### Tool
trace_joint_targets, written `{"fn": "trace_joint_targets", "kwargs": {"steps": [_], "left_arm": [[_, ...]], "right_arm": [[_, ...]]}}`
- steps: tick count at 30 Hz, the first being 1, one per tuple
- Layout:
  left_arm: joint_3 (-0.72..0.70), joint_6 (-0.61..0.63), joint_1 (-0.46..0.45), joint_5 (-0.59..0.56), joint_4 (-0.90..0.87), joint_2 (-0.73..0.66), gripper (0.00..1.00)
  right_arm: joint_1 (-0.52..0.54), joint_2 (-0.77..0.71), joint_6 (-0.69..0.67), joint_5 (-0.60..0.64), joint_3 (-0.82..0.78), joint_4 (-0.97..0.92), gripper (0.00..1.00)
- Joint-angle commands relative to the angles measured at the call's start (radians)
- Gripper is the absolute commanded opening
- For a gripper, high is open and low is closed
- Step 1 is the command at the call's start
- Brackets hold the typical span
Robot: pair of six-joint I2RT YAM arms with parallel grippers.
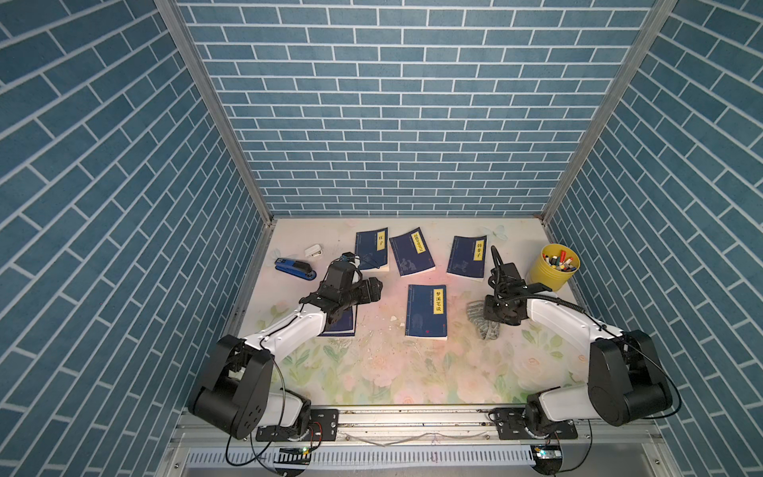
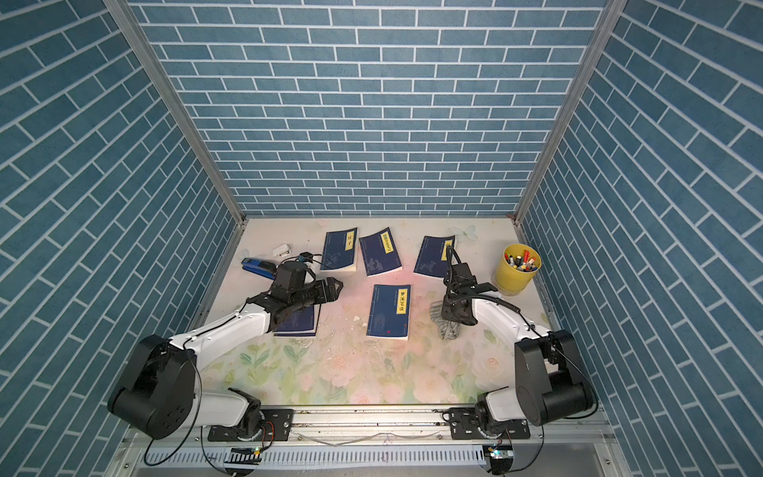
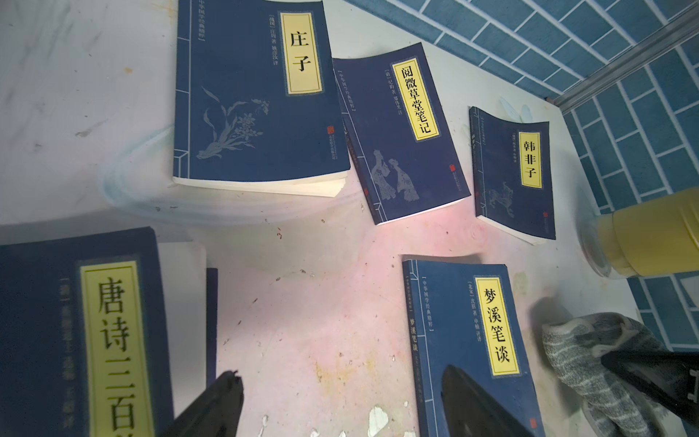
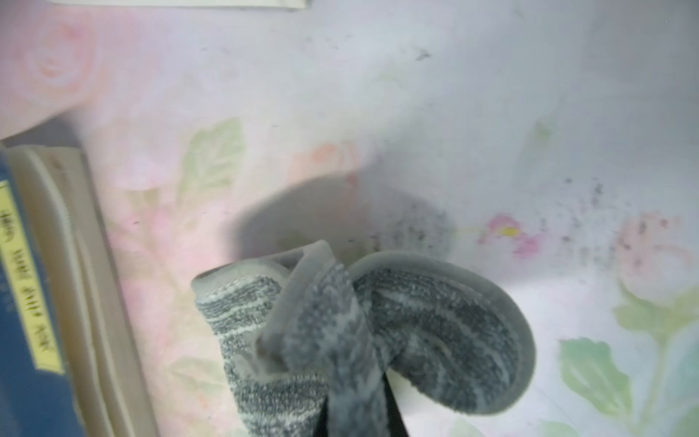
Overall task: Wipe the cover of the book
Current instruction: Place the cleaning item at the center of the board.
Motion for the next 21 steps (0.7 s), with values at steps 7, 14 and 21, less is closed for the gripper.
{"fn": "trace_joint_targets", "kwargs": {"steps": [7,14,21], "left_arm": [[0.031,0.005,-0.063,0.033,0.037,0.079,0.86],[0.056,-0.011,-0.117,0.019,0.052,0.130,0.86],[0.091,-0.039,-0.175,0.004,0.078,0.208,0.85]], "right_arm": [[0.004,-0.019,-0.039,0.131,0.110,-0.172,0.54],[0.065,-0.057,-0.061,0.176,0.217,-0.264,0.61],[0.206,0.007,-0.002,0.012,0.194,-0.089,0.57]]}}
